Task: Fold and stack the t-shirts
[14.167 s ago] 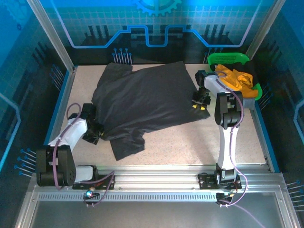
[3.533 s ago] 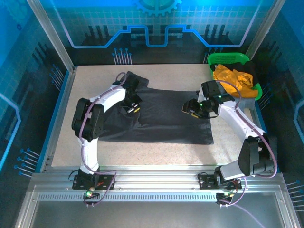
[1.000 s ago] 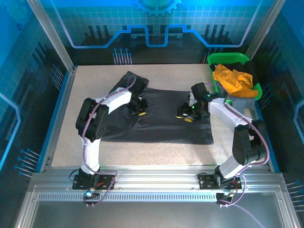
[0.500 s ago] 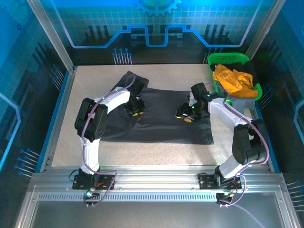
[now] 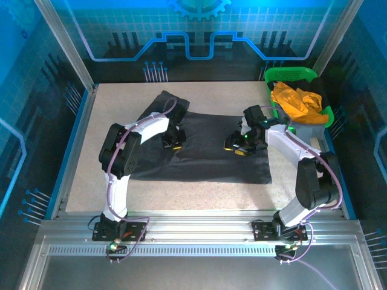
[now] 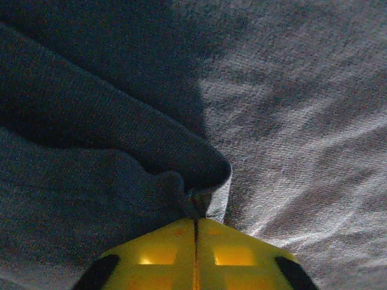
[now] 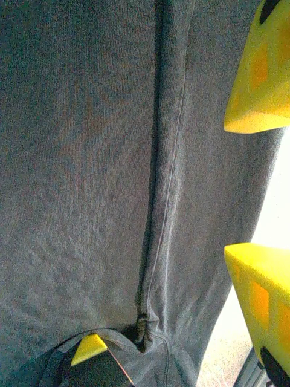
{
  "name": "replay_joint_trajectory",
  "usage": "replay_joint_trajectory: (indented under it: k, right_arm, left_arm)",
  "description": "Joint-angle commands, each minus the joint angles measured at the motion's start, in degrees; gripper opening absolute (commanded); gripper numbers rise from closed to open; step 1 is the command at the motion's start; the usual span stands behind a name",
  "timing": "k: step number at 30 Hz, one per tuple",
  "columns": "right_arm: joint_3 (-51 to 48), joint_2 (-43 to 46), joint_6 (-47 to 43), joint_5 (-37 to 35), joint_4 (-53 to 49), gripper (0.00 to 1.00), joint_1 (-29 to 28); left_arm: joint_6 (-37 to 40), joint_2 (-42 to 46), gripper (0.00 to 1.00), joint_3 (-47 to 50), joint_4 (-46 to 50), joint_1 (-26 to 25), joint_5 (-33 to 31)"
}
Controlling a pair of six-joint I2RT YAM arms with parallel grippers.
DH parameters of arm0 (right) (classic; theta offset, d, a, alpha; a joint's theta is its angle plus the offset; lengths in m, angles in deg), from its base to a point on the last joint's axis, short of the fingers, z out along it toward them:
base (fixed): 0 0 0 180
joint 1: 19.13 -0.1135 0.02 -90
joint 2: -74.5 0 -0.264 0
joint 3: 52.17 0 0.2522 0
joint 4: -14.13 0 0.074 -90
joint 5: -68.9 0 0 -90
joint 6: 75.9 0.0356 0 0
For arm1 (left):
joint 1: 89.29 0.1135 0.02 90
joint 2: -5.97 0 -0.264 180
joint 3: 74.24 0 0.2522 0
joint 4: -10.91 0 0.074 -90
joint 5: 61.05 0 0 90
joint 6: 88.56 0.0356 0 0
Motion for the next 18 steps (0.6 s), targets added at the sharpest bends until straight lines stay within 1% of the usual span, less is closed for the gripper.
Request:
replay_joint_trajectory:
  k: [1, 11, 18]
  right_arm:
    - [0.18, -0.82, -0.18, 1.27, 0.13, 0.52, 0.62]
    - [0.31, -1.35, -0.18, 1.09, 0.01, 0.52, 0.69]
    - [0.41, -1.72, -0.18, 1.44, -0.05, 0.52, 0.72]
  left_arm:
    - [0.83, 1.20, 0.00, -0.54, 1.18, -1.43, -0.23]
    - [3.17, 4.12, 0.00, 1.02, -0.35, -4.63, -0.26]
    - [4.60, 3.78, 0.00, 2.54, -1.33, -4.97, 0.37]
